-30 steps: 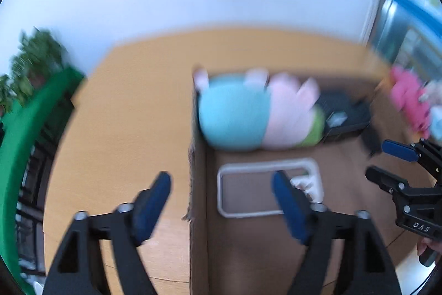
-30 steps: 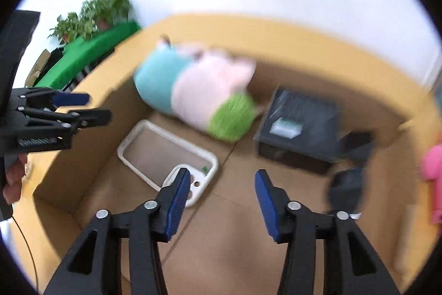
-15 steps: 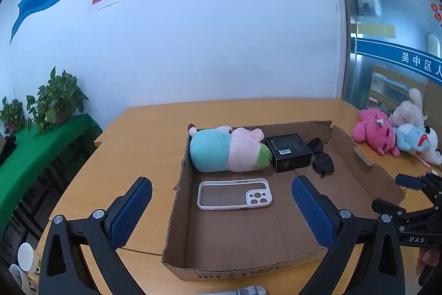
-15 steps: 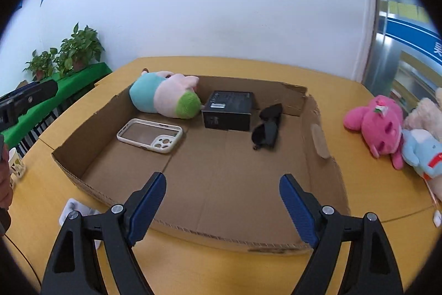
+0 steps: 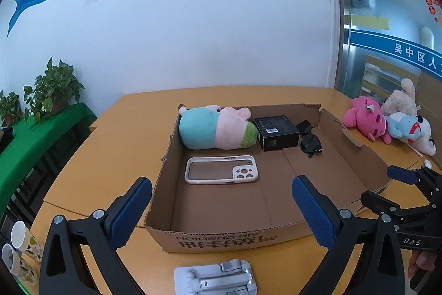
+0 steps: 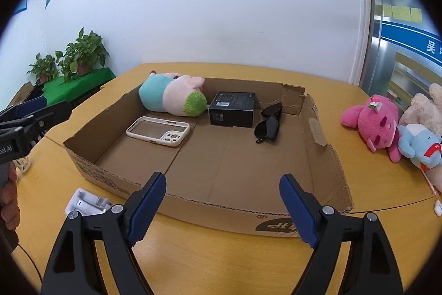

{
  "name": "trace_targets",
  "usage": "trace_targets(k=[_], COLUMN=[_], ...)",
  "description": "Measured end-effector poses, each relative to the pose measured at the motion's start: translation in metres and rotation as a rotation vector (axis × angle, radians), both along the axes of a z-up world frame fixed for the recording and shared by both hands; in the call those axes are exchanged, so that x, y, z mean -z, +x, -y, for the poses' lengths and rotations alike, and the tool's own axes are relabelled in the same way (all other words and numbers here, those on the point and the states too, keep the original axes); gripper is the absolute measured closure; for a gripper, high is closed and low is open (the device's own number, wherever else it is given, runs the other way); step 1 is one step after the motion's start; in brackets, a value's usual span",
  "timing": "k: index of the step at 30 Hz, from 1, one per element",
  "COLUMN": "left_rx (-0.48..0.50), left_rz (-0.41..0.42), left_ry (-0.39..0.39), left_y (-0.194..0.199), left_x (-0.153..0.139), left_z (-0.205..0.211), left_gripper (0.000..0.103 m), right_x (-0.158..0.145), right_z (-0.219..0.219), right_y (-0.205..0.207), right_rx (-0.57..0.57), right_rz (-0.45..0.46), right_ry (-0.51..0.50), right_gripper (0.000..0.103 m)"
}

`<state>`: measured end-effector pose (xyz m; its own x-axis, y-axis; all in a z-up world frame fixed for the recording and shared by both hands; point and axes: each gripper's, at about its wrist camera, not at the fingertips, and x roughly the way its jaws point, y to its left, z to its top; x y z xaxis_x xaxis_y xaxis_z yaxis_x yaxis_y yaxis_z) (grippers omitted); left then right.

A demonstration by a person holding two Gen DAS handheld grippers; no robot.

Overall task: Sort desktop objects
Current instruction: 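Move the grippers toward the white phone stand on the table, then grasp the white phone stand by its base and lift it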

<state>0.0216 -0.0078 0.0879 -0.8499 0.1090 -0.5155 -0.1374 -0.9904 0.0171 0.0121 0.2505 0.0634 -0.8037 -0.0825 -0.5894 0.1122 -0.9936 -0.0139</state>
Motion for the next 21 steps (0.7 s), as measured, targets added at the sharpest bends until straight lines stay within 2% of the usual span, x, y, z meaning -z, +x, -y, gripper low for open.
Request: trace_targets(k=[3,5,10,13,18,19,20,21], left_rx=[-0.003,0.002,-0.042,-0.060,-0.059,-0.059,-0.065,-0.066], left_rz=[0.064,0.120,0.212,0.283,0.371,0.387,0.400,0.414], left_ry=[0.037,0.072,0.078,0.081,0.063,0.062,0.059,0.058], left_y=[-0.001,0.000,0.008,0.009,0.008,0.007,0.006,0.006], left_x=[0.010,0.020,0.053,0.078,0.114,0.121,0.127,0.132], left_z=[0.013,0.027,0.061,0.075,0.084,0.085,0.086,0.087], left_gripper=[0.000,0.000,0.001,0.001,0.001,0.002,0.004,0.008], right_x=[0.004,0.011,0.042,0.065,0.101,0.106,0.106,0.106], right_z=[0.009,0.020,0.077,0.106,0.136,0.139,0.142,0.143], right_y=[0.004,0.004,0.003,-0.004,-0.019,-0.022,-0.021,-0.022], right_rx=[-0.037,-0.093,-0.294,-0.364,-0.408,-0.408,-0.404,-0.407], right_rz=[0.033,0.080,0.176,0.246,0.324,0.339,0.312,0.317], right_ry=[-0.019,-0.072,-0.129,-0.175,-0.155,-0.159,-0.135,-0.121], right_gripper=[0.019,0.019,0.019,0.019,0.021,0.021,0.021,0.021])
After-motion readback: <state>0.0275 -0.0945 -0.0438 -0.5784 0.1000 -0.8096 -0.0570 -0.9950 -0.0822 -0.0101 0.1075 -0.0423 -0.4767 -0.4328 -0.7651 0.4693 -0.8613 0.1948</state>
